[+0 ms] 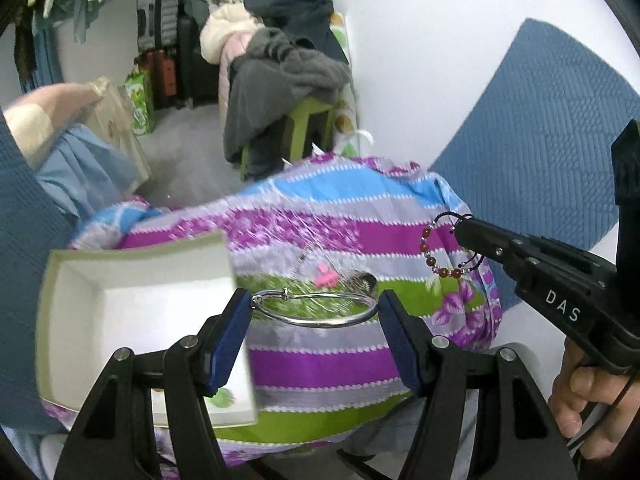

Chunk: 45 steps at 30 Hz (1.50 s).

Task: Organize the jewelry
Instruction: 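Carry the hoop and bracelet over the white box and open both grippers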

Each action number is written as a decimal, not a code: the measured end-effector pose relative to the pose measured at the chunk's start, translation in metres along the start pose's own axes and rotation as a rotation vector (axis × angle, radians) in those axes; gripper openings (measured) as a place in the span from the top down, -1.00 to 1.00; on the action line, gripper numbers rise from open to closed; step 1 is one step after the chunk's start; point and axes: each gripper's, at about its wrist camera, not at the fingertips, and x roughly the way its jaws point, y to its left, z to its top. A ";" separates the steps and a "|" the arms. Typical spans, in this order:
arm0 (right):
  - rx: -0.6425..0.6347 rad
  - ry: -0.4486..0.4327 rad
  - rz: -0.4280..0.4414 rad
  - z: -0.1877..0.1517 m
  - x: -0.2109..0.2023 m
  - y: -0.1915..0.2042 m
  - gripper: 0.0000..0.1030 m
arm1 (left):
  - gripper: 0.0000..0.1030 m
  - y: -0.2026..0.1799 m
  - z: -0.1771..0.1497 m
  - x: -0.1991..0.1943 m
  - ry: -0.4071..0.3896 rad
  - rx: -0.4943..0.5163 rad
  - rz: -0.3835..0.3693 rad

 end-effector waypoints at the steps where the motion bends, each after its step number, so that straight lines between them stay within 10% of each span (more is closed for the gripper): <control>1: -0.007 -0.002 0.004 0.004 -0.002 0.005 0.96 | -0.27 0.005 0.005 -0.007 -0.010 0.003 0.009; 20: -0.045 -0.069 0.004 0.032 -0.006 0.102 0.96 | -0.27 0.127 0.021 -0.081 -0.118 -0.083 0.074; 45: -0.039 0.191 0.127 -0.057 0.099 0.157 0.94 | -0.29 0.191 -0.061 0.016 0.051 -0.115 0.057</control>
